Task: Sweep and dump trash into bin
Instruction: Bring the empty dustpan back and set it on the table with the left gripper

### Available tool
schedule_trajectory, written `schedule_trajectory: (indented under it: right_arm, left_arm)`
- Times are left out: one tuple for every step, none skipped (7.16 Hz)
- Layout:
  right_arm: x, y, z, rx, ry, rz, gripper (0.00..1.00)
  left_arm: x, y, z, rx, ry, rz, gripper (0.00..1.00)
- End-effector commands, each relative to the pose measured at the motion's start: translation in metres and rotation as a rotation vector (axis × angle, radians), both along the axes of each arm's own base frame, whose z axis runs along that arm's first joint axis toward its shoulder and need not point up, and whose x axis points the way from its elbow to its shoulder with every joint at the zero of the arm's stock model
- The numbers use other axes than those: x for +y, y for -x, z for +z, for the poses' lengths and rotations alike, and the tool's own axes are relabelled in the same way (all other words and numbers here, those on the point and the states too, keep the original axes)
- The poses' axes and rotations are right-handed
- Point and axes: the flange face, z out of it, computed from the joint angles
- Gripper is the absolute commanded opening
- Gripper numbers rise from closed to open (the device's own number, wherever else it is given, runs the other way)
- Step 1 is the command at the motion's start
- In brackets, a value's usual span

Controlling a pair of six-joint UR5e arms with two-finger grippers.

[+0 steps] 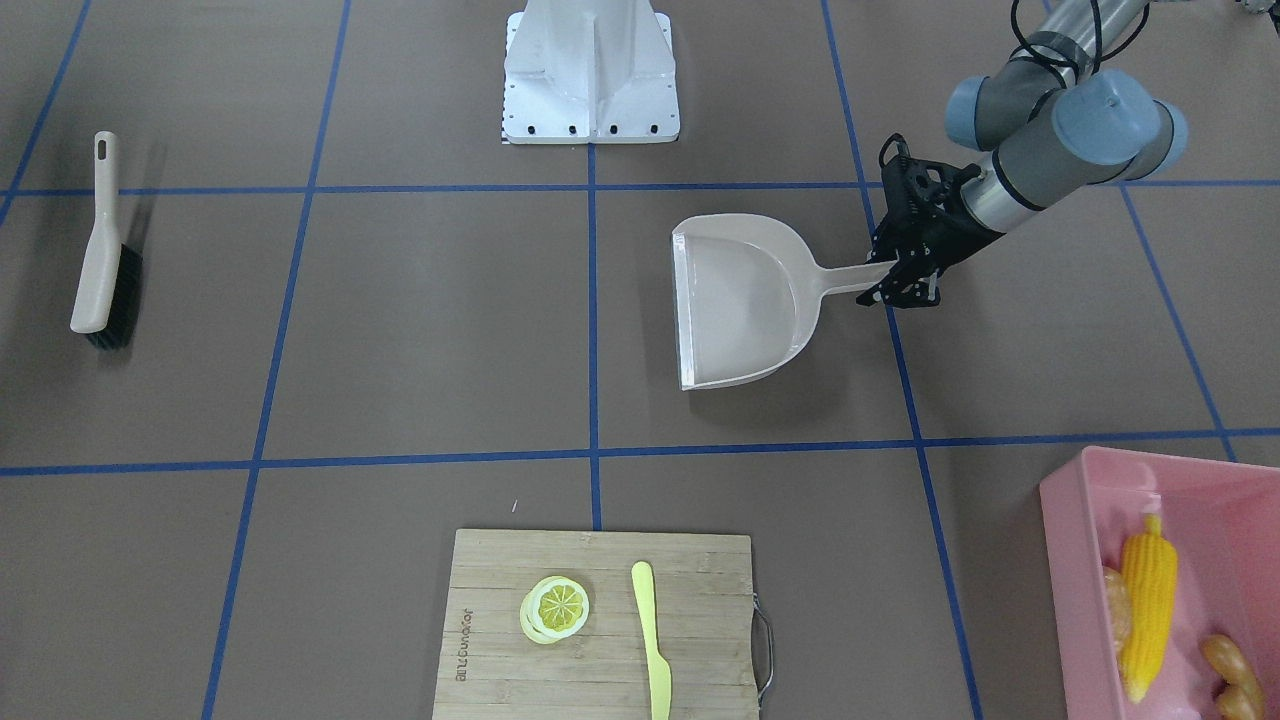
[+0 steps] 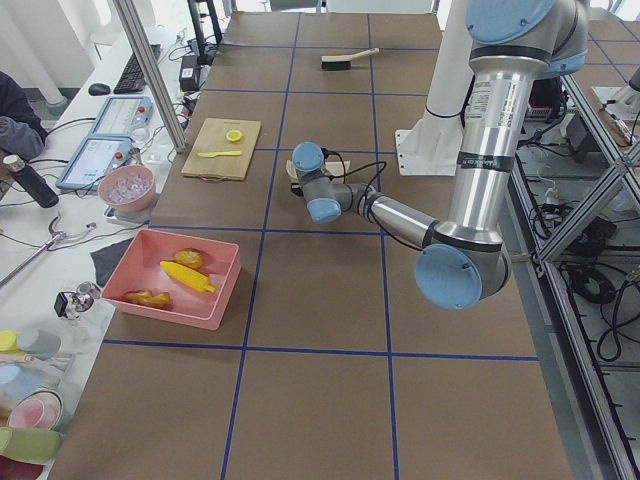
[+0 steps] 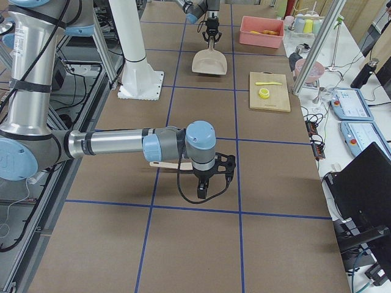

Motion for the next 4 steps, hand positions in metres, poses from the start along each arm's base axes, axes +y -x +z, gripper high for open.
schedule_trajectory:
  right_arm:
    - [-0.0023,0.0002,0.0009,0.002,-0.001,-0.001,1.00]
    - [-0.0028,0.0009,0.0021,0.002,0.002,-0.003,1.00]
    - [-0.0042,0.0012,-0.0001,-0.001,-0.002,-0.004,1.00]
    - [-0.0049,0.0028,-0.0011,-0.006,-0.003,-0.008,1.00]
  left_arm:
    - [-0.0036,-0.0147,-0.0047,-0.002,-0.026,0.003,0.07]
    - [-0.0039,-0.0160,-0.0060,0.000,-0.034,0.003,0.09]
    - [-0.0033,-0.0175,-0.0036,-0.009,-0.071,0.020,0.10]
    - [-0.0030,-0.0185,-0.0042,-0.009,-0.071,0.022,0.10]
